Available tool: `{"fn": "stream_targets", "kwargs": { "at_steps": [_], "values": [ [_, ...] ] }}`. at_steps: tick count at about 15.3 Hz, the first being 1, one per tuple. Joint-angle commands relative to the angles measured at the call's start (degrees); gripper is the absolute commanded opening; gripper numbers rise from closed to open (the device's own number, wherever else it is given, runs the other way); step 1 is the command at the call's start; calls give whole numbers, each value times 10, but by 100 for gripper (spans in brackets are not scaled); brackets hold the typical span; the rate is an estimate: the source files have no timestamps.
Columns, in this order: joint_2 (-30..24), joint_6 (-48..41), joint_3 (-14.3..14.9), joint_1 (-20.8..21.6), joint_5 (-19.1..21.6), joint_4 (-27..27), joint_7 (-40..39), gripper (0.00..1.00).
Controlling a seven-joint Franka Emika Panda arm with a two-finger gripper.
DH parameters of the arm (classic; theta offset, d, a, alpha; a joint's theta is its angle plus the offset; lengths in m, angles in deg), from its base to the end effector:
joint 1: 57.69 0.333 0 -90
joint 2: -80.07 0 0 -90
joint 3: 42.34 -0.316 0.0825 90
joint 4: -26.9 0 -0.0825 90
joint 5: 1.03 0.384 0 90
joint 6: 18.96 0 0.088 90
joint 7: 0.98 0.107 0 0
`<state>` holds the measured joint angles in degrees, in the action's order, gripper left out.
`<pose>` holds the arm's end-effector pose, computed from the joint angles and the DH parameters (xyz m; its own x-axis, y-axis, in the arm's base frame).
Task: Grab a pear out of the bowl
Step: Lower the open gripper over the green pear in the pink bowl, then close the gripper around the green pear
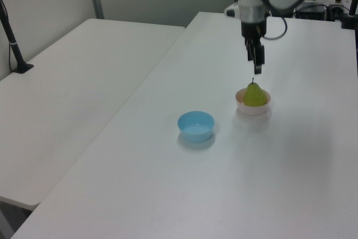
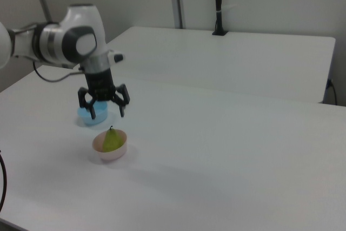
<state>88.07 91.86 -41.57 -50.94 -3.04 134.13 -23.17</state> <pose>0.5848 0.0591 0.4320 0.8719 0.4824 -0.0841 0.4843 -0.8749 0.0020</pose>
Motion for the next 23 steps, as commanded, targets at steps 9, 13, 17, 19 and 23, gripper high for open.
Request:
{"fn": "stream_targets", "kwargs": {
  "at_steps": [9, 13, 17, 19, 23],
  "values": [
    [58, 86, 9, 19, -8, 49, 29, 86],
    [59, 84, 7, 19, -6, 47, 47, 6],
    [51, 71, 7, 19, -6, 45, 53, 0],
    [39, 56, 7, 18, -5, 42, 52, 0],
    [15, -9, 7, 13, 2, 1, 54, 0]
  ]
}}
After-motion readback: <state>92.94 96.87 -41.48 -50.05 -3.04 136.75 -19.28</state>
